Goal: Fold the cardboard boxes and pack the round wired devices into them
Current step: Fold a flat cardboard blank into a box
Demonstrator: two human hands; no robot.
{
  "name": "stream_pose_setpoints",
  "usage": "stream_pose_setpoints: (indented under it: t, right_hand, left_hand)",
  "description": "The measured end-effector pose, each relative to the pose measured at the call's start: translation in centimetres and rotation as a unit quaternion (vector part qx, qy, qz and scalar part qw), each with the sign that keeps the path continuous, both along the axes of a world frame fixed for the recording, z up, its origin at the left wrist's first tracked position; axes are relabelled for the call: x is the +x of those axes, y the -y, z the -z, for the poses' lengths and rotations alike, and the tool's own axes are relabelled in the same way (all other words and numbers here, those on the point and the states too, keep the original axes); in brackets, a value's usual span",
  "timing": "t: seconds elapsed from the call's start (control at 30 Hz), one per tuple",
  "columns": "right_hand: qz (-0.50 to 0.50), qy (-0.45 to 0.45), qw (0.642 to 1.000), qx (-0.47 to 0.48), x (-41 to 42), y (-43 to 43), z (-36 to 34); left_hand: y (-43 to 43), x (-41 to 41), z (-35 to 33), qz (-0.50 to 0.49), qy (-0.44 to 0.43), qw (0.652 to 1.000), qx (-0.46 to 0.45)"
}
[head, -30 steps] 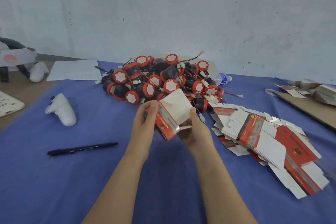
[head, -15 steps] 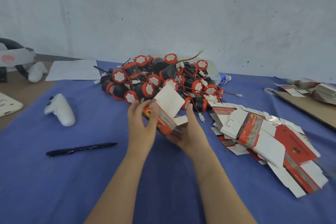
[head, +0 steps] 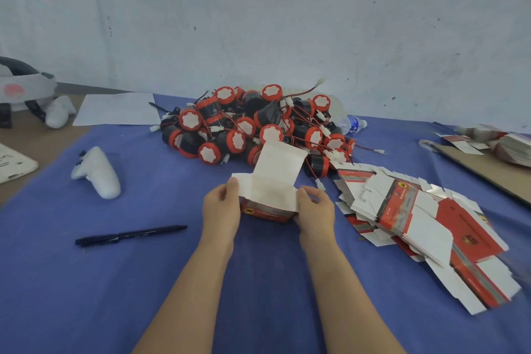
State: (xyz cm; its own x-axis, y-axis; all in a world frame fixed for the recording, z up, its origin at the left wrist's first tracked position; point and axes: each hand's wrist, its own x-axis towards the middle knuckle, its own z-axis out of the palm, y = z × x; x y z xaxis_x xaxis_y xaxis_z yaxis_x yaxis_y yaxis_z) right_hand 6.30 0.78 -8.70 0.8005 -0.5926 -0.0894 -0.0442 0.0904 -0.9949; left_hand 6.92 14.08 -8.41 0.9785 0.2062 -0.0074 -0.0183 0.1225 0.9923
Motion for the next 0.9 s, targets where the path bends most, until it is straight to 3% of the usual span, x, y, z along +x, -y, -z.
stream_pose_setpoints:
  t: [0.1, 0.17, 0.33, 0.43, 0.5, 0.63, 0.7, 0.8, 0.9]
  right_hand:
    - [-0.041, -0.002, 0.999, -0.015, 0.2, -0.6, 0.1]
    - [-0.055, 0.003, 0.997, -0.047, 0.6, -0.7, -0.2]
    - [-0.068, -0.021, 0.973, -0.219, 2.5, -1.5, -1.2]
    - [-0.075, -0.008, 0.965, -0.250, 4.1, -2.7, -1.8]
    - [-0.061, 0.008, 0.969, -0.238, 5.2, -3.4, -2.5]
    - [0.021, 0.075, 0.954, -0.288, 7.5, -3.5, -3.9]
    - [0.009, 0.074, 0.935, -0.346, 8.7, -3.3, -4.3]
    - [-0.065, -0.004, 0.911, -0.408, 10.4, -3.7, -4.7]
    - [-0.076, -0.075, 0.895, -0.434, 11.6, -4.1, -4.4]
  left_hand:
    - [-0.3, 0.0, -0.8, 0.092, -0.033, 0.980, -0.171]
    - [-0.4, 0.1, -0.9, 0.087, -0.038, 0.978, -0.187]
    - [-0.2, -0.2, -0.8, 0.041, 0.032, 0.998, -0.047]
    - [-0.2, 0.1, -0.5, 0.027, 0.114, 0.991, 0.066]
    - [-0.2, 0.6, -0.3, -0.028, 0.109, 0.987, 0.117]
    - [-1.4, 2.9, -0.8, -0.137, 0.024, 0.988, 0.062]
    - [-2.0, 4.1, -1.4, -0.162, 0.026, 0.986, 0.037]
    - [-2.2, 5.1, -1.7, -0.166, 0.039, 0.984, 0.046]
    - [-2.0, 5.3, -1.6, -0.164, 0.052, 0.983, 0.063]
